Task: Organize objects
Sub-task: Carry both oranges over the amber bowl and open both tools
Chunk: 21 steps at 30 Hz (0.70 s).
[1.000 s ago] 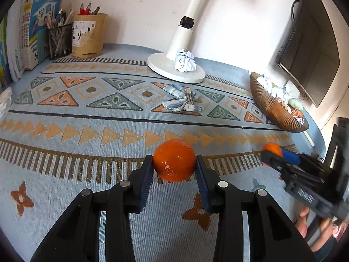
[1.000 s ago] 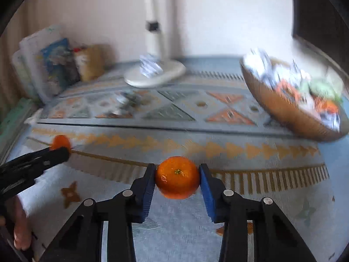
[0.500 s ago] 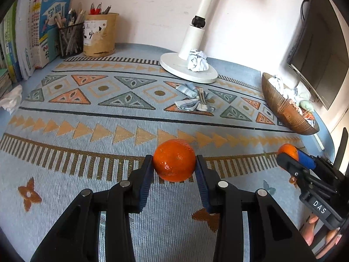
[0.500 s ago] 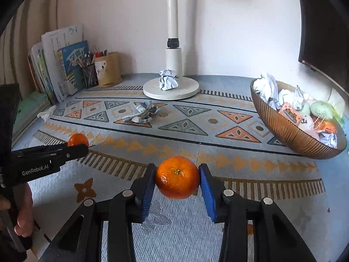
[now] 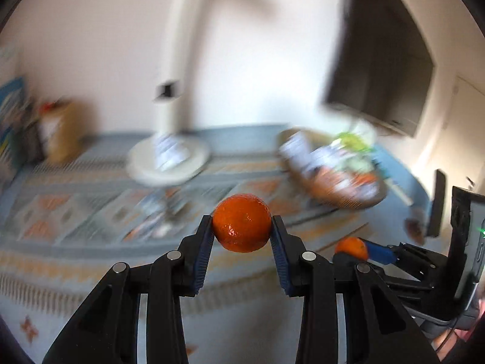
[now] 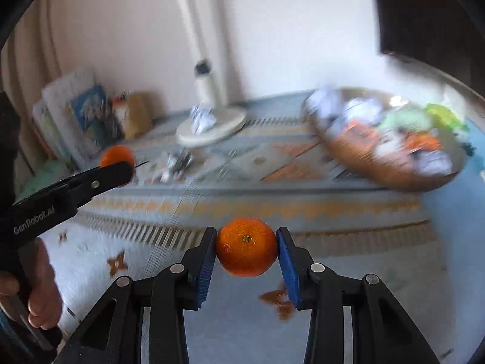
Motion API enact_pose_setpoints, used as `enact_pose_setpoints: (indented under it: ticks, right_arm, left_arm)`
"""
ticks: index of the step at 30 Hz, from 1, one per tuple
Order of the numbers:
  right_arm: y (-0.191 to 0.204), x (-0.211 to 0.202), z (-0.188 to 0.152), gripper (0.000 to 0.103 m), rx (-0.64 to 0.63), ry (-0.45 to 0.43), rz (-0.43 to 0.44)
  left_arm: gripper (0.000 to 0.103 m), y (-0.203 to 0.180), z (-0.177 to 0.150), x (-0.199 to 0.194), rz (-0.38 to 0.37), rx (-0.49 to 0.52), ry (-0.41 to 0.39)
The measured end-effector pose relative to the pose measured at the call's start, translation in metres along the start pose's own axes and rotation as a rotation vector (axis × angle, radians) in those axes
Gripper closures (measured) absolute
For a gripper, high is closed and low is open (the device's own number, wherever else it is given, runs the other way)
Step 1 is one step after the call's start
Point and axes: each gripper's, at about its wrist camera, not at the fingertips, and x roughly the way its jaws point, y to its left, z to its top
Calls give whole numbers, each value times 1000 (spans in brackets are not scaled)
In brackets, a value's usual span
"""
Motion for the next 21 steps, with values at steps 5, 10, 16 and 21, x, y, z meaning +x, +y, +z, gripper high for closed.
enact_pose_setpoints:
  ticks: [5, 10, 16, 21]
  right_arm:
    - [-73, -46, 46, 64, 150, -152, -141]
    - [-112, -15, 60, 64, 190, -61, -257]
    - [-124, 6, 62, 46, 186, -62, -262]
    - [-136, -11, 48, 42, 270, -103, -212]
  left_arm:
    - [69, -54, 49, 38, -155, 33, -9]
    - [69, -99, 62, 93, -224, 61, 40]
    - [32, -110, 51, 123, -206, 48, 46]
    - [25, -80, 46, 107, -207, -18, 51]
